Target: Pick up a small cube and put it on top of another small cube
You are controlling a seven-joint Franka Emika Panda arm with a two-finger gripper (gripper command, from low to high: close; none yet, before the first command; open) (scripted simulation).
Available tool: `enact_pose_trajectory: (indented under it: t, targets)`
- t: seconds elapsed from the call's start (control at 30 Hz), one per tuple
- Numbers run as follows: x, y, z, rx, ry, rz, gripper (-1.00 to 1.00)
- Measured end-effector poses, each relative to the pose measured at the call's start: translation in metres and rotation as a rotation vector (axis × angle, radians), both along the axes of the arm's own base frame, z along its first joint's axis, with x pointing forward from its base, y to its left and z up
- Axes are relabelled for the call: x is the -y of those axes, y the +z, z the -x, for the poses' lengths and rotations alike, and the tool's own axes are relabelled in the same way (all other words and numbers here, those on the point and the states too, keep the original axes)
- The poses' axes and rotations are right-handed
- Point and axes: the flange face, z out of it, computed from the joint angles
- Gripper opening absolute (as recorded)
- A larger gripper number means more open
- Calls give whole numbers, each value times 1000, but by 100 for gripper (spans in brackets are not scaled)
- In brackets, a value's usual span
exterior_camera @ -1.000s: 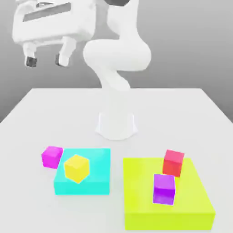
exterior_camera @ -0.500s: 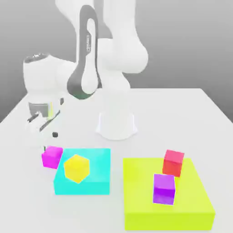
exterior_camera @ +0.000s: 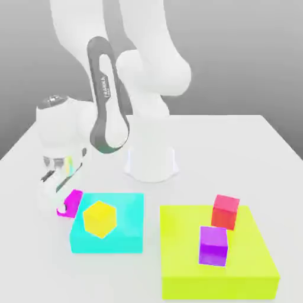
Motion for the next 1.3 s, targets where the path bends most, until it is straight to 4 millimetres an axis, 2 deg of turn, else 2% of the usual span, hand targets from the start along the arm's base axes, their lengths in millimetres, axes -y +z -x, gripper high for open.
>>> enact_pose_trajectory:
  t: [0.2,0.23,0.27,0.33,0.4,0.5,0.6,0.73,0.83,0.87,0.93,1.07,1.1,1.3]
  targets:
    - [2,44,-1,6,4,7,-100]
    - [7,54,-9,18,26,23,-100]
    - [3,63,-23,26,69,31,-100]
    - [-17,82,-58,41,178,43,-100]
    - [-47,101,-93,54,299,50,-100]
    - [-109,130,-138,72,487,58,-100]
    - [-182,154,-163,81,665,54,-100]
    - [-281,172,-162,68,878,36,-100]
    - [-357,180,-142,46,1040,20,-100]
    - [-377,172,-129,23,1075,8,-100]
    - [-390,153,-121,3,1099,5,-100]
    - [-395,112,-117,-2,1108,3,-100]
    - [-395,105,-116,-1,1109,1,100]
    - [-395,102,-116,-1,1110,0,100]
